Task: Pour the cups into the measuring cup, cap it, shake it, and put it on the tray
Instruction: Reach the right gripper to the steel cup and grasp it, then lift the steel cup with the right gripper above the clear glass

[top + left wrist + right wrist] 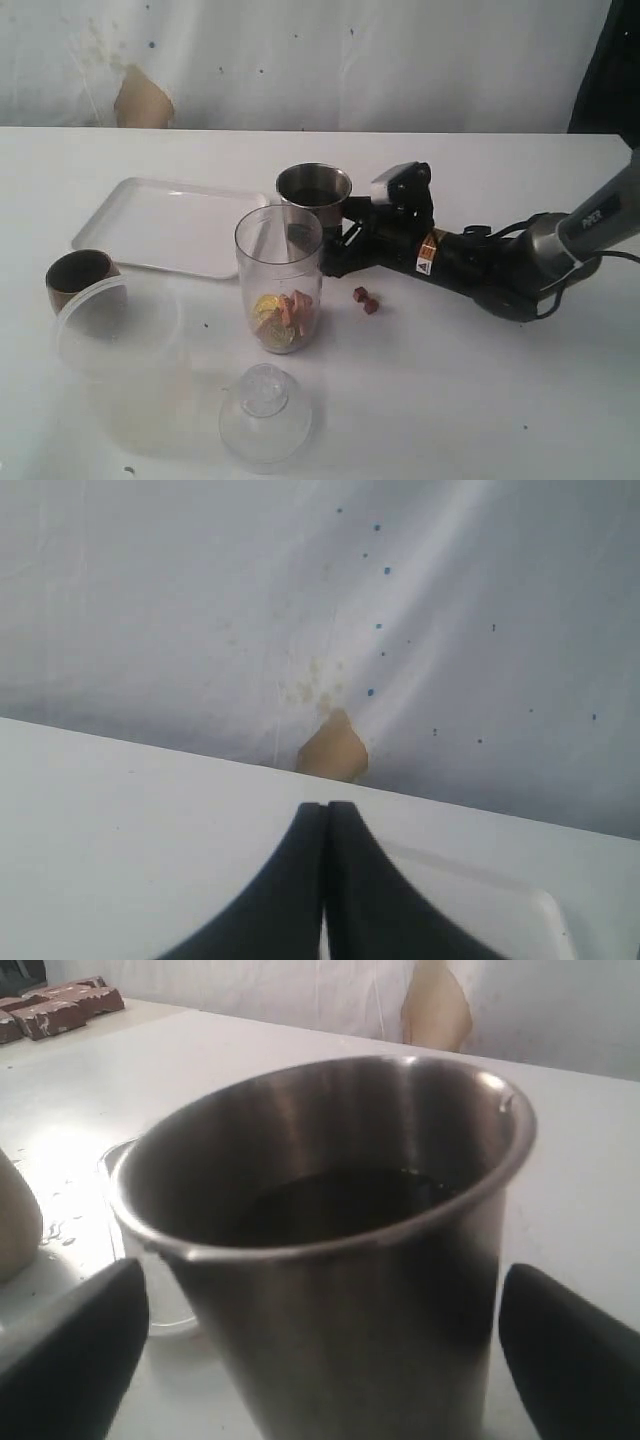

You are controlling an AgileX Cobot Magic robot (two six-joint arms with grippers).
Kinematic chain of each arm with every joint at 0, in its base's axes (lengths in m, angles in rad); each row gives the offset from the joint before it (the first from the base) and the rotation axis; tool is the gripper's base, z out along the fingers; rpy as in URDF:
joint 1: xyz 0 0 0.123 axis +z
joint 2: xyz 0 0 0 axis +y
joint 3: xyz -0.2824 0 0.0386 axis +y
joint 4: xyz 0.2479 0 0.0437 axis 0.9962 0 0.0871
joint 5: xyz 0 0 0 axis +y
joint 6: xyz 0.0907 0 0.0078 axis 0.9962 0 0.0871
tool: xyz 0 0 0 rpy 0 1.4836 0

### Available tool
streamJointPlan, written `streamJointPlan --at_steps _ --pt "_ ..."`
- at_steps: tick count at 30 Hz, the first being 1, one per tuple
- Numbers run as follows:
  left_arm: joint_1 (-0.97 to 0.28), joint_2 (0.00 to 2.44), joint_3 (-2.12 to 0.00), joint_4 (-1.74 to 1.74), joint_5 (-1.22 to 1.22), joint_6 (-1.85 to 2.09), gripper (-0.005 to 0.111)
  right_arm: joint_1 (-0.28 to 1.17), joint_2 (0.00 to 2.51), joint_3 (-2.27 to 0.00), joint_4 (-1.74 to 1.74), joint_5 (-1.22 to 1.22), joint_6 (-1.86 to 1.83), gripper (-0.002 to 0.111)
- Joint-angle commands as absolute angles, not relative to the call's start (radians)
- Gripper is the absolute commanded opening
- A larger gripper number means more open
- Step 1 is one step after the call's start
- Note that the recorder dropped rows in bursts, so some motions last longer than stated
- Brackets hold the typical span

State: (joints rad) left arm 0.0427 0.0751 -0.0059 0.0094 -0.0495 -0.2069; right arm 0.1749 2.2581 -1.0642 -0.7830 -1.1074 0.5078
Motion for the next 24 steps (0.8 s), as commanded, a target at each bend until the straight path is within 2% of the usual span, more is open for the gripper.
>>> streamJointPlan --at_steps 1,9,13,15,18,22,24 --pt "0.045 0.069 0.000 0.012 -0.059 -0.205 0.000 0.194 2.295 -1.123 -0.758 -1.096 0.498 0.087" --pt "0.045 0.069 0.000 0.012 -0.059 -0.205 0.000 0.213 2.355 -1.219 -0.753 -1.066 0.501 0.087" --pt "0.045 0.069 0.000 0.012 -0.059 -0.205 0.000 0.218 2.362 -1.226 -0.749 -1.053 0.503 0.079" --pt "0.045 0.069 0.000 0.012 -0.059 -0.205 0.000 0.218 2.362 -1.226 -0.749 -1.053 0.503 0.070" --pt "0.045 0.069 0.000 0.012 -0.059 -0.205 0.000 0.218 2.362 -1.226 -0.749 -1.053 0.503 0.046" --pt "0.045 0.069 0.000 0.012 -0.059 -0.205 0.000 0.214 2.345 -1.220 -0.764 -1.053 0.501 0.002" --pt "0.045 0.069 0.000 0.012 -0.059 -0.205 0.000 0.208 2.326 -1.214 -0.771 -1.051 0.503 0.000"
